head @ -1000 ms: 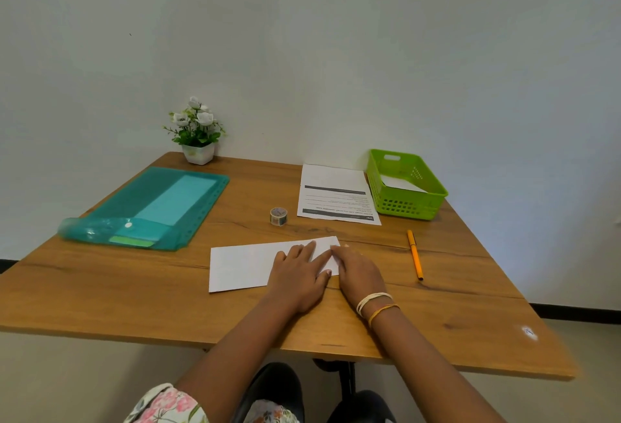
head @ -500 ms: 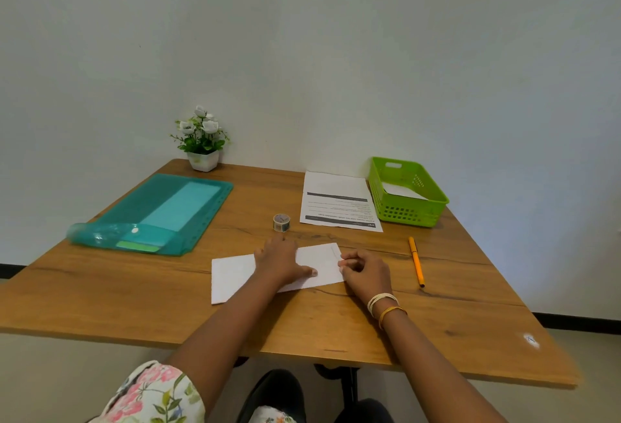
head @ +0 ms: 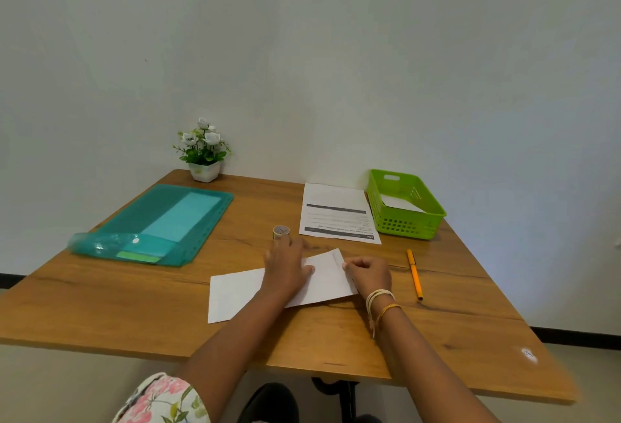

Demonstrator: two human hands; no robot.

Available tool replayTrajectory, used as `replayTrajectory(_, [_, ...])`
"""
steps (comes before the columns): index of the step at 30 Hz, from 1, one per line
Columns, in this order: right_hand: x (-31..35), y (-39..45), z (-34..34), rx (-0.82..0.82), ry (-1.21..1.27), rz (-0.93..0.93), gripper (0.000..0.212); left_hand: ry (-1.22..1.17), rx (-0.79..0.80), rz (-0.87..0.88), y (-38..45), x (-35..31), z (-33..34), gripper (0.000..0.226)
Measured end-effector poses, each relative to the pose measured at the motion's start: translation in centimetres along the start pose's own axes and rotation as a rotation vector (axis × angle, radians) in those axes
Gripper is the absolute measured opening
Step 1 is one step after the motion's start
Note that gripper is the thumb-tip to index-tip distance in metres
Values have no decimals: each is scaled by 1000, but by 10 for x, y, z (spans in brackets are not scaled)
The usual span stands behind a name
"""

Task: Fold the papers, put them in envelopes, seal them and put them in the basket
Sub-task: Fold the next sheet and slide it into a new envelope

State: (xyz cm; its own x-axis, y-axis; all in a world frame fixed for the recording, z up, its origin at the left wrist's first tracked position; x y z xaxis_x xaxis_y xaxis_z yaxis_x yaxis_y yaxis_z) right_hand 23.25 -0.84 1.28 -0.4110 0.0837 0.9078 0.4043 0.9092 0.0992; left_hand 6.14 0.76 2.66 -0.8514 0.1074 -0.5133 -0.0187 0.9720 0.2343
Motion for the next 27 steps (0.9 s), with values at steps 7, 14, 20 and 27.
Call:
replayTrajectory(7, [31,-5,13,39,824,314,9,-502,68,-89,0,-36,-17,31])
replayTrajectory(14, [61,-12,11,222,1156,306,19,-635,86,30,-7,-47,-36,26])
replayTrajectory(20, [66,-7,14,165,946,162,18,-976,-184,-279,13,-48,-74,35])
replayTrajectory(27, [58,-17,26,323,788,217,39,-1816,-106,-521,30,-40,-115,16])
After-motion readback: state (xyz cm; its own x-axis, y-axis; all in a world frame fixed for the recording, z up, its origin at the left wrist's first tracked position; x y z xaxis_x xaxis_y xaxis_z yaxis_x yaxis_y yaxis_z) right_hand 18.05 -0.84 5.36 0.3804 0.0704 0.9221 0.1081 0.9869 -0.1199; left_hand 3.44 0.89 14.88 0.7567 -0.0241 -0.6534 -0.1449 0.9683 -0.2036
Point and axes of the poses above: each hand's wrist, its own y-axis towards the middle knuckle, its own z-axis out of the palm, x = y × z, the point moved 2 cm from there along y, towards the middle knuckle, and after that the axes turned 5 degrees about -z, right-handed, at the moved point
